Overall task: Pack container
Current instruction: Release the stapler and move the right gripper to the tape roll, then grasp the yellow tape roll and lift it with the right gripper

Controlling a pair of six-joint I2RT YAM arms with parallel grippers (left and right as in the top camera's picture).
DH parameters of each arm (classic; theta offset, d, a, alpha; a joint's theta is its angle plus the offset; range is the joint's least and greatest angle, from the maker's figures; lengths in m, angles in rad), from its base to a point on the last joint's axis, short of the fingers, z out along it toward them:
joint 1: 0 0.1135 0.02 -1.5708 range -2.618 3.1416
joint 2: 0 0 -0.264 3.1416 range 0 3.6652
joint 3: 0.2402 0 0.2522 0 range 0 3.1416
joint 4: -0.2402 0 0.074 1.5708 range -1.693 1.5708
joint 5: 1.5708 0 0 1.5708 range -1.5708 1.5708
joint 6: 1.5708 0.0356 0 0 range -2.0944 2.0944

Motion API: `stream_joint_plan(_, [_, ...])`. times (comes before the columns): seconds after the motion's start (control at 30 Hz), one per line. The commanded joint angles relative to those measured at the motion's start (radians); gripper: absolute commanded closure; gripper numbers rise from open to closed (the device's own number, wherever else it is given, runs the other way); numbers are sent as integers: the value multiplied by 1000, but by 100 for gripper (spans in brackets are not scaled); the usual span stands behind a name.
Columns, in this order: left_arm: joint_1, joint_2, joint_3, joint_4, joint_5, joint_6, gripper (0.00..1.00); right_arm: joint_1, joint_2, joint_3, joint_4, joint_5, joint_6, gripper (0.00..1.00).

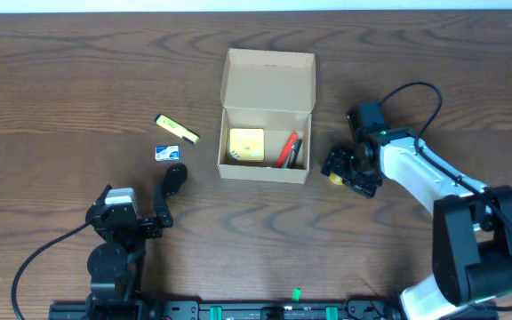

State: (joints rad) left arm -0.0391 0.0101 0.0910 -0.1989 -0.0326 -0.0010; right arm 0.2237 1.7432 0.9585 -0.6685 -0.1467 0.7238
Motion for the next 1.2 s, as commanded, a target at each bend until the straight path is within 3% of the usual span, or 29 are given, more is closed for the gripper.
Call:
stream_joint_plan(0.0, [6, -6, -29, -8, 0, -6, 5, -1, 11, -5, -3, 59, 24, 24])
stream_joint_plan(0.53, [6, -6, -29, -8, 0, -6, 5, 0, 156, 82, 19, 55, 16, 29])
stream_joint_plan(1.17, [6, -6, -29, -8, 0, -6, 5, 9, 168, 106, -117, 19, -56, 41])
